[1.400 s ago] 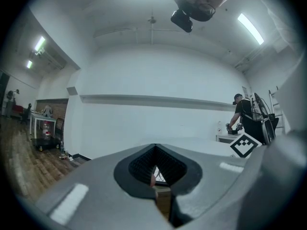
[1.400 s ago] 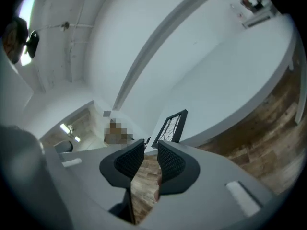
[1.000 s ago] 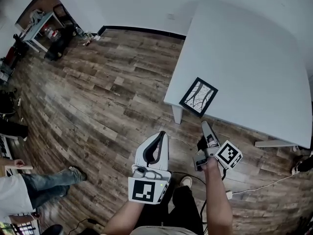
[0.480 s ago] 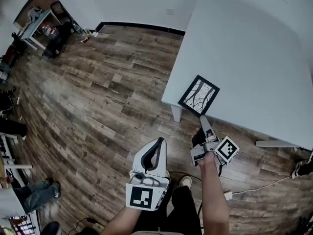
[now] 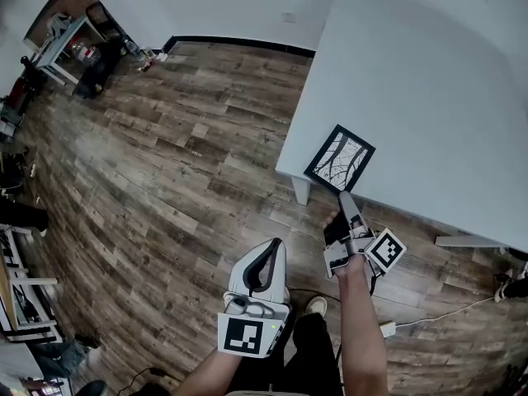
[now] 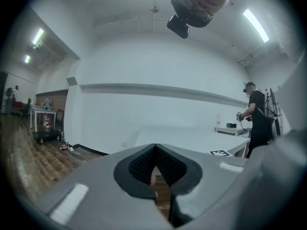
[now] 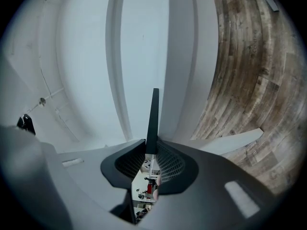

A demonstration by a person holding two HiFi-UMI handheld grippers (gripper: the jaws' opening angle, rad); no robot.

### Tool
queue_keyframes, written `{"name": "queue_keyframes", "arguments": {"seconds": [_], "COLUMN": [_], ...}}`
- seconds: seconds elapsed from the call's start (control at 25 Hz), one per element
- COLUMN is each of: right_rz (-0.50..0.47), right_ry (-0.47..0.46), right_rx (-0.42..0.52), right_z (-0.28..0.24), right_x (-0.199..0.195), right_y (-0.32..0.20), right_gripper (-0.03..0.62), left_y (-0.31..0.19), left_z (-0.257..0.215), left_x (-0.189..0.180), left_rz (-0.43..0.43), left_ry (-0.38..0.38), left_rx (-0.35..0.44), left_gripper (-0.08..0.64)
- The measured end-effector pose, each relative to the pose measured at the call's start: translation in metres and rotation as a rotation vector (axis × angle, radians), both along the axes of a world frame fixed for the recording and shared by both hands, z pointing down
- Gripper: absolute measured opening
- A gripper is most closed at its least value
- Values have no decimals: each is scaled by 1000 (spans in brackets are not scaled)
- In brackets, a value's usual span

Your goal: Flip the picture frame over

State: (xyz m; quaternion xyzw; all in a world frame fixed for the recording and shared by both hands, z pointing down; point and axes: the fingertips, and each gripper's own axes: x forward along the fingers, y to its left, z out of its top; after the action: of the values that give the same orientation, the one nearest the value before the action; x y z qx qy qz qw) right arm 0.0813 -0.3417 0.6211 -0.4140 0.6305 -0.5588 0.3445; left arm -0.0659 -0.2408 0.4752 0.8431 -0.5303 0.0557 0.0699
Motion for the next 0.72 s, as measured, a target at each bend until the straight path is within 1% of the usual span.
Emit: {"name": "queue_keyframes", "arguments": {"seconds": [0.12, 0.2, 0.36, 0.52, 0.64, 0.72], "right_rz": [13, 19, 18, 14, 15, 11], "right_ry": [-30, -46, -45, -56, -54, -37], "right_rx": [6, 11, 15, 20, 30, 39], "right_z": [-2, -1, -1, -2, -8, -12], "right_x": [-1, 0, 0, 0, 0, 3], "right_y": [-1, -1, -1, 0, 2, 3], "right_gripper": [97, 95, 94, 94, 94, 94], "left_y": [2, 3, -2, -2, -4, -4], "left_z": [4, 7, -1, 3, 0, -3], "left_x": [1, 3, 3, 2, 2, 4], "left_rz": [7, 5, -15, 4, 0, 3], "left_ry": [-20, -3, 25, -6, 28, 31], "left_rx": [-17, -9, 23, -7, 21, 24], "left_gripper": [0, 0, 0, 0, 0, 0]}}
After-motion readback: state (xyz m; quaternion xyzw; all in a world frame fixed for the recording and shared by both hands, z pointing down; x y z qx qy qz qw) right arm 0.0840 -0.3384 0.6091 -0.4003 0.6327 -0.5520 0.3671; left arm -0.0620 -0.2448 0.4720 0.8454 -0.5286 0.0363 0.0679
